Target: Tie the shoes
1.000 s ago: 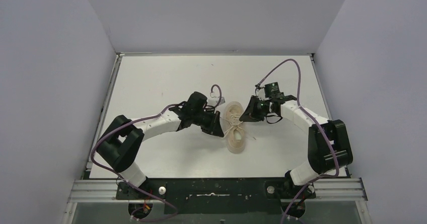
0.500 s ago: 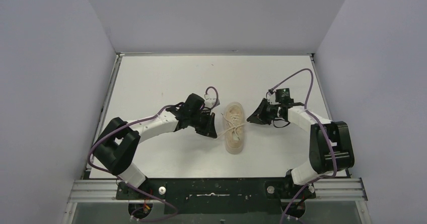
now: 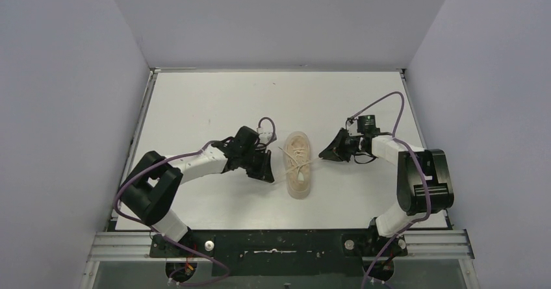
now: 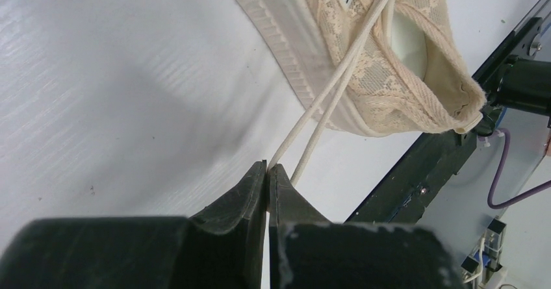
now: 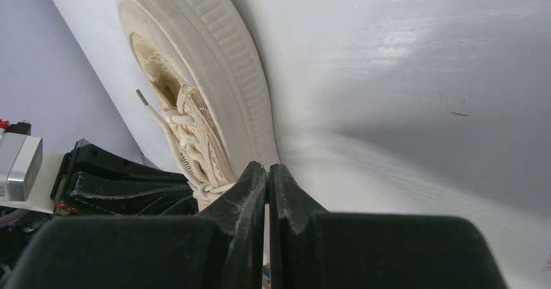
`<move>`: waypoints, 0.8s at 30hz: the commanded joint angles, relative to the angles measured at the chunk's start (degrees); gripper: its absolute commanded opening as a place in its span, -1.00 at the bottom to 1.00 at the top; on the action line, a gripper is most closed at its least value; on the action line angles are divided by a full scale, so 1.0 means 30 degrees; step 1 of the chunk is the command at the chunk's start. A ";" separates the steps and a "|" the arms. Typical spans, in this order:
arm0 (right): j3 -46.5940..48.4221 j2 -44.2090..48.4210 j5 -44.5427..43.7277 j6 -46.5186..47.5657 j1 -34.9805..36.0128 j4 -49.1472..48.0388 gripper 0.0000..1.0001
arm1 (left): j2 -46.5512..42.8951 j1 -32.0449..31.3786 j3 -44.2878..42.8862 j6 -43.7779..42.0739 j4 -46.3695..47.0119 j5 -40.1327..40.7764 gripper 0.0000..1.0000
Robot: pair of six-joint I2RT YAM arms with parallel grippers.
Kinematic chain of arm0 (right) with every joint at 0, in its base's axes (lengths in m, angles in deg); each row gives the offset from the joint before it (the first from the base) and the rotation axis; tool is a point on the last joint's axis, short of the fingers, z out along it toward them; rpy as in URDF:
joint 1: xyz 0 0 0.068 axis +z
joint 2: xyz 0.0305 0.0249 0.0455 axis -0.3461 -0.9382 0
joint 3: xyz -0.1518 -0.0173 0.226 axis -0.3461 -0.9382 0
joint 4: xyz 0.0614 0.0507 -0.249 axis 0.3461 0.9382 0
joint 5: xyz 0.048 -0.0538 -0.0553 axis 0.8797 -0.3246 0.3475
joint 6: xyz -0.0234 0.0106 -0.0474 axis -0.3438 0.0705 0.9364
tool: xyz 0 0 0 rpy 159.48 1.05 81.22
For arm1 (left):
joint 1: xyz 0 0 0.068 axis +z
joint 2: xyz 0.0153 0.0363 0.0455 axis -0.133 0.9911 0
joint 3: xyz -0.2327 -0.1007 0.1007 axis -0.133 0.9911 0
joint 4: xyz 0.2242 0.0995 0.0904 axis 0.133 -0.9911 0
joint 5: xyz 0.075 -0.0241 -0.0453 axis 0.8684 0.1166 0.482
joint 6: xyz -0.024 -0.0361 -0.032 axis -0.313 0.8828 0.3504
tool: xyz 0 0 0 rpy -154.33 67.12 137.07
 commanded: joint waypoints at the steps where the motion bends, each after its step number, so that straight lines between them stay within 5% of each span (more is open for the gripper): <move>1: 0.0405 -0.0268 -0.2848 0.0870 -0.1453 -0.1774 -1.00 | -0.0344 0.0497 0.1584 0.0054 -0.3139 0.1054 -1.00; 14: 0.0186 -0.0793 -0.3352 0.0856 -0.1453 -0.1872 -1.00 | -0.1236 0.0857 0.3175 0.0297 -0.2082 0.2264 -1.00; 22: 0.1063 0.0841 -0.3630 0.2063 -0.0971 0.0714 -1.00 | -0.3700 0.1343 0.1605 0.0085 -0.2050 0.2499 -1.00; 24: 0.1663 0.0423 -0.3117 0.2685 -0.0678 0.1653 -1.00 | -0.3776 0.1490 0.0966 -0.0164 -0.2546 0.2182 -0.69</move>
